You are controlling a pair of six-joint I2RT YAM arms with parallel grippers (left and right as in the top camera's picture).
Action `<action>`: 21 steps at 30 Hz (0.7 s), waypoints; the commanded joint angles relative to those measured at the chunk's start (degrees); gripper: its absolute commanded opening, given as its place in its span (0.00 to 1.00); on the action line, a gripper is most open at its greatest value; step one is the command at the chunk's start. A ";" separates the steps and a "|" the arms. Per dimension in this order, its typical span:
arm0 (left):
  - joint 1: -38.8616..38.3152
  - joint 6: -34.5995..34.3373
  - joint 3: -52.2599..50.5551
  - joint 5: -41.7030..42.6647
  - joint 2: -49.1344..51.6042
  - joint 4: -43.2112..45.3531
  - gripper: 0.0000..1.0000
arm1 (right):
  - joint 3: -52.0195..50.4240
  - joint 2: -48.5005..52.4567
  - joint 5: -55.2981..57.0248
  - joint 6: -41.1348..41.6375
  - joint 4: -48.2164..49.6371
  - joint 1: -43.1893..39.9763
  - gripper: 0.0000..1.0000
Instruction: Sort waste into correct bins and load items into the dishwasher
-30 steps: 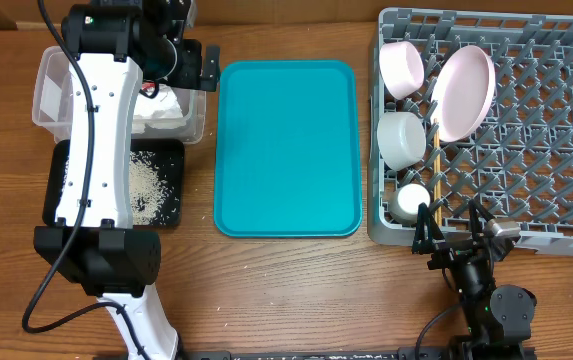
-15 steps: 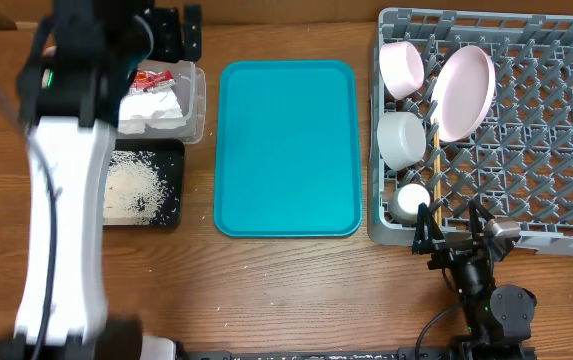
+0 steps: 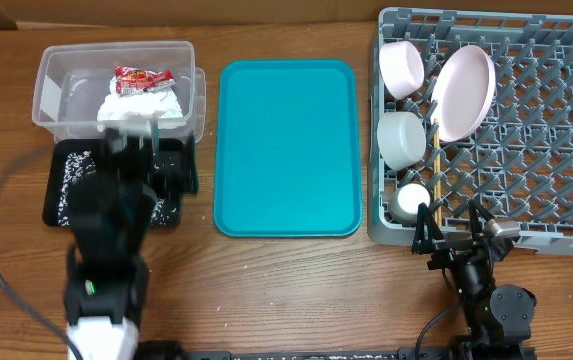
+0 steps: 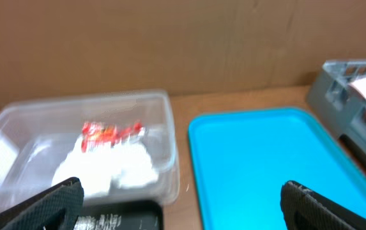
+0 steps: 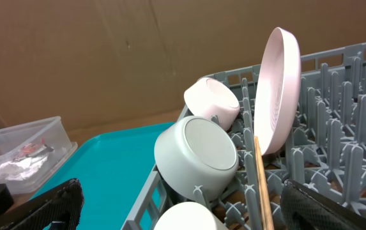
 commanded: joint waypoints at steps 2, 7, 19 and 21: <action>1.18 -0.04 -14.80 -0.17 -12.46 6.86 1.00 | -0.61 -0.68 0.09 0.04 0.17 0.33 1.00; 1.81 -0.02 -27.41 -0.70 -25.03 13.35 1.00 | -0.61 -0.68 0.07 0.04 0.15 0.33 1.00; 1.68 0.87 -36.11 -2.21 -42.86 2.12 1.00 | -0.61 -0.68 0.09 0.04 0.17 0.33 1.00; 1.51 0.55 -36.11 -3.10 -45.09 2.10 1.00 | -0.61 -0.68 0.09 0.04 0.17 0.33 1.00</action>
